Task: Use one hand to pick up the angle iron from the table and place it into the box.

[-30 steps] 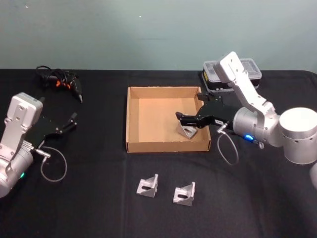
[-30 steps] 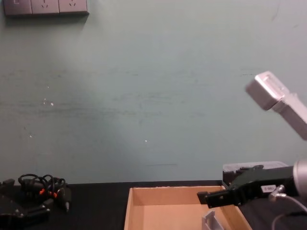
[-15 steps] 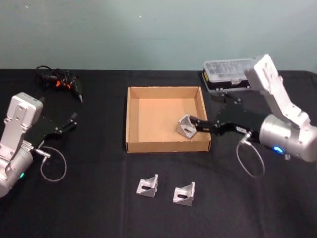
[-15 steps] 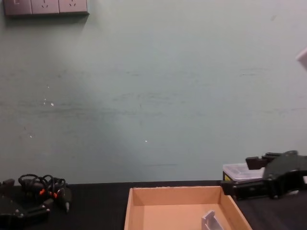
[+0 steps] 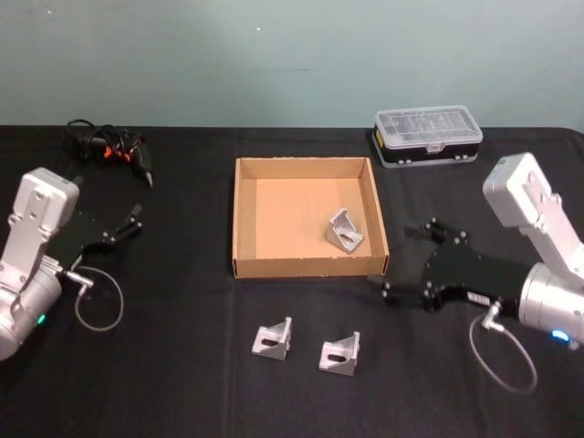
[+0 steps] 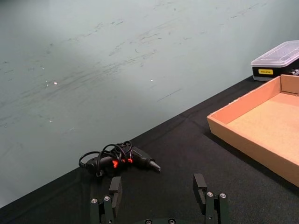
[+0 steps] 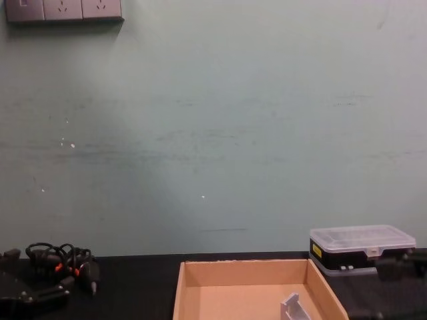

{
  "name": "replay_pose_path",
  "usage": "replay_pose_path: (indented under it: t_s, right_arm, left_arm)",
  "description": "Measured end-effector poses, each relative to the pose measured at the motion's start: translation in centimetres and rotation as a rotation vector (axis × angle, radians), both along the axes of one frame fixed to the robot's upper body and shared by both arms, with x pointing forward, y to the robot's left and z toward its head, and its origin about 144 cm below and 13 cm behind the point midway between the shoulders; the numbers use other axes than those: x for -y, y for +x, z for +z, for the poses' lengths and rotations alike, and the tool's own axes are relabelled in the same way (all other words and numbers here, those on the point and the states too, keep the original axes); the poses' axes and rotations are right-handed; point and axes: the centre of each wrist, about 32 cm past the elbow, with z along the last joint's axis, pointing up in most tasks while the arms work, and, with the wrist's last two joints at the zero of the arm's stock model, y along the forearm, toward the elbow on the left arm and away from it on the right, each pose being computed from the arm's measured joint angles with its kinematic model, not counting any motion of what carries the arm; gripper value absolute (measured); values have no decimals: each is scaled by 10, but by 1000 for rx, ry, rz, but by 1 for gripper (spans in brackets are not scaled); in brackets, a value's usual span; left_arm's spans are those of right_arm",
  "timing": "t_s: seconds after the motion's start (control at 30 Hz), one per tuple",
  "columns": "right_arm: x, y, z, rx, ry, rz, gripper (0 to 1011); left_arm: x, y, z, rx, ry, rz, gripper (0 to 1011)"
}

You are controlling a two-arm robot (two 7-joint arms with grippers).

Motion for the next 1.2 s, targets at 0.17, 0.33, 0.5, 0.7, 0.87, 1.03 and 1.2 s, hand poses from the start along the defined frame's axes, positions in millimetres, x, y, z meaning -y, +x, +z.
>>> replay_pose_path:
  t_s: [0.17,0.33,0.5,0.7,0.87,1.03,1.2]
  right_arm:
    - [5,-11,-6,-56,-18,52,1004]
    - [8,-14,-10,-102,-37,109,1004]
    - [12,-16,-16,-129,-53,128,1004]
    - [13,-17,-22,-147,-68,142,1004]
    - [13,-16,-28,-163,-79,149,1004]
    - [11,-13,-35,-177,-87,154,1004]
    - [7,-10,-40,-185,-89,161,1004]
  left_arm:
    - [0,0,0,0,0,0,1000]
    - [0,0,0,0,0,0,1000]
    - [0,0,0,0,0,0,1000]
    - [0,0,0,0,0,0,1000]
    - [0,0,0,0,0,0,1000]
    - [0,0,0,0,0,0,1000]
    - [0,0,0,0,0,0,1000]
